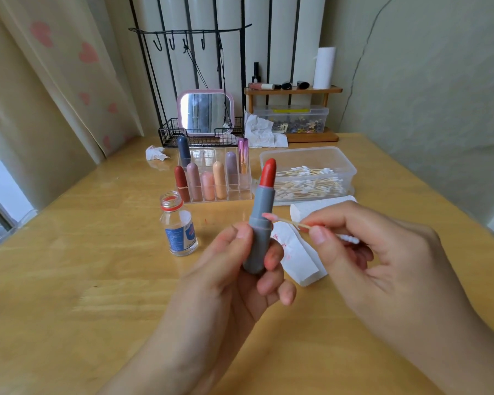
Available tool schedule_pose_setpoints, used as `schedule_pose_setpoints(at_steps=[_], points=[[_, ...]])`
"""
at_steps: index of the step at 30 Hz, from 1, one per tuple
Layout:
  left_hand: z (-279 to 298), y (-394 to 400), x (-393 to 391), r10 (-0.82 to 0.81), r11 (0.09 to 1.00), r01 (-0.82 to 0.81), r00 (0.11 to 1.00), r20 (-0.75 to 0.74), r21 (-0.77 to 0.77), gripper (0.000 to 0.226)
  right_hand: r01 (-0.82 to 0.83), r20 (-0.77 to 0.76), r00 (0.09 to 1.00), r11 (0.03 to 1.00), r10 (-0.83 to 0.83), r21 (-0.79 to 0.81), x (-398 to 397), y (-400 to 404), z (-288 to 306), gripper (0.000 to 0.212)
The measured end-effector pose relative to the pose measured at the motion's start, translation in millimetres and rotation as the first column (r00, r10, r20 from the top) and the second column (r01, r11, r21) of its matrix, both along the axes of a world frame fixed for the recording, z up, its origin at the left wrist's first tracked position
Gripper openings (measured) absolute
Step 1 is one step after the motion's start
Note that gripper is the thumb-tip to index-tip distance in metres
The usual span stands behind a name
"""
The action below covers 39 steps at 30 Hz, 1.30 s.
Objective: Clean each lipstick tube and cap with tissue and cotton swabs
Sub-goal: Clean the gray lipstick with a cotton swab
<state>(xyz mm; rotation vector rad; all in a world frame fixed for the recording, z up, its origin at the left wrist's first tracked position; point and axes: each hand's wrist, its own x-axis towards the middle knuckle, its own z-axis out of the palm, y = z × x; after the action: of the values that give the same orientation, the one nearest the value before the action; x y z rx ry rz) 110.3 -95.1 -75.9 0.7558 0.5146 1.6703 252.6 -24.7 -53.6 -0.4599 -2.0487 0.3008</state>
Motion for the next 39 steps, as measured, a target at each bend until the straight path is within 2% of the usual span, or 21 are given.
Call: schedule_pose_setpoints(at_steps=[7,10,13,19,24,29,34,39], points=[[-4,0,2,-0.002,1.000,0.001,0.996,-0.088,-0.021,0.022,0.055,-0.051,0.997,0.998,-0.056,-0.015,1,2,0,0.017],[-7,0,1,-0.010,1.000,0.008,0.994,-0.113,-0.018,0.023,0.027,-0.044,0.999,0.999,-0.028,-0.021,0,1,0,0.016],[-8,1,2,-0.015,1.000,0.014,0.995,-0.095,-0.008,0.023,-0.013,-0.028,1.000,1.000,0.012,-0.024,1,0,0,0.016],[-10,2,1,-0.104,0.993,0.107,0.992,-0.067,0.048,0.027,0.027,-0.077,0.997,0.997,-0.033,-0.072,3,4,1,0.014],[-12,4,-1,-0.155,0.986,0.159,0.986,-0.059,0.059,0.032,-0.030,-0.026,0.999,0.998,0.028,-0.055,3,0,3,0.016],[-13,3,0,-0.192,0.979,0.195,0.980,-0.059,0.052,0.033,-0.003,-0.079,0.997,0.992,-0.006,-0.124,5,3,3,0.011],[-10,2,0,-0.241,0.969,0.241,0.971,-0.006,0.050,0.036,-0.052,-0.031,0.998,0.994,0.049,-0.094,5,1,3,0.016],[-8,1,-4,-0.316,0.948,0.308,0.940,0.128,0.075,0.027,-0.040,-0.017,0.999,0.997,0.039,-0.070,4,1,2,0.017]])
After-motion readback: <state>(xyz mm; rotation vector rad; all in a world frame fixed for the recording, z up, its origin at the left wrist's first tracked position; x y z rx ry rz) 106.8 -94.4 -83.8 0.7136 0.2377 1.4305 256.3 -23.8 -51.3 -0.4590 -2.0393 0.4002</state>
